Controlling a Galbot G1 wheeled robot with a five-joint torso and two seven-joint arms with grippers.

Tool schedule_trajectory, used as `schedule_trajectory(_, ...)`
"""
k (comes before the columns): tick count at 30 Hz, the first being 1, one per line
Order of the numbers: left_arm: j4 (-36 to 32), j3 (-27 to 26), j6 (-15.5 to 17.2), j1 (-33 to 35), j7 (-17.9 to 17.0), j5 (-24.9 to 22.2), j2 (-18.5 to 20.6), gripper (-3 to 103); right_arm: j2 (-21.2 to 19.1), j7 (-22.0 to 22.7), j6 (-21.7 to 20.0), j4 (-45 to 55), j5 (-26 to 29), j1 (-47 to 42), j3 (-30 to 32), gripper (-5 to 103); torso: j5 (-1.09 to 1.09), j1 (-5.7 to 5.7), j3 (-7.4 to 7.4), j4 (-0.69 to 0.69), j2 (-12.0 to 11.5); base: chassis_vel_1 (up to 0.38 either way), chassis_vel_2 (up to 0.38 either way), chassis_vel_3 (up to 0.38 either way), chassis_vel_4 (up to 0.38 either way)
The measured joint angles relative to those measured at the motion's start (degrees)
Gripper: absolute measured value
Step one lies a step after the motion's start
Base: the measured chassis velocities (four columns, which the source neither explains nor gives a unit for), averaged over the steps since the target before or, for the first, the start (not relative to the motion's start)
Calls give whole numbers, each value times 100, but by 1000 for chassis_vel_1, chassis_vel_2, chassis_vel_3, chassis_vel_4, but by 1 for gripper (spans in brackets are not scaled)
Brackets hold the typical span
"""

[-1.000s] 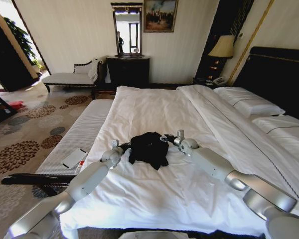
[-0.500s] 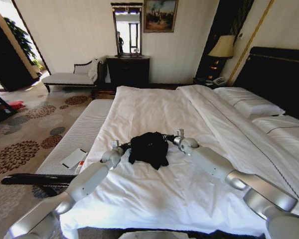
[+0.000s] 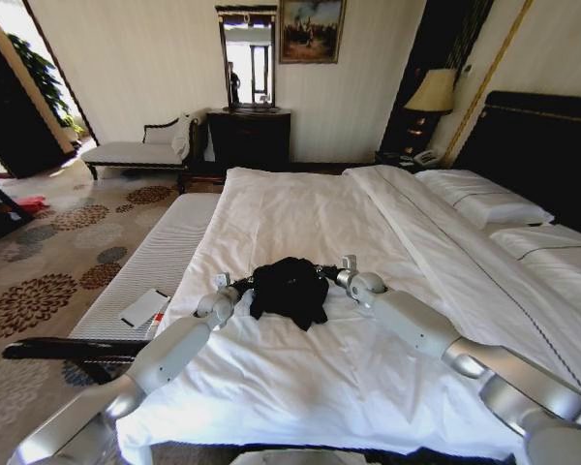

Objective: Fold the clothes on the bed.

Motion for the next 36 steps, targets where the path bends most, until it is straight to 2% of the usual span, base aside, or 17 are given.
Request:
schedule_trajectory(6, -704, -153, 24, -145, -243, -200, 266, 1, -489, 229, -1, 1026, 141, -245, 577, 0, 0, -1, -1, -1, 1, 0, 0, 0, 0)
schedule_trajectory(13, -1293, -250, 56, -452, -482, -380, 438, 1, -854, 319, -1, 1533, 308, -254, 934, 0, 0, -1, 0, 0, 0, 0, 0, 0, 0)
schedule_trajectory(21, -1820, -90, 202, -1371, -713, -792, 797, 1, -1418, 535, -40, 2291, 766, 283, 1182, 0, -1, -1, 0, 0, 0, 0, 0, 0, 0)
schedule_trajectory(24, -2120, -10, 276, -1858, -767, -1083, 1121, 1, -1751, 612, -65, 2592, 1039, 635, 1259, 0, 0, -1, 0, -1, 0, 0, 0, 0, 0)
schedule_trajectory(28, -2406, 2, 312, -2152, -785, -1319, 1412, 1, -2021, 636, -87, 2830, 1249, 863, 1354, 0, 0, 0, 0, 0, 0, 0, 0, 0, 0)
schedule_trajectory(36, -3223, -304, 381, -2362, -904, -1780, 1987, 1, -2618, 677, -176, 3602, 1697, 1062, 1743, 0, -1, 0, 0, 0, 0, 0, 0, 0, 0)
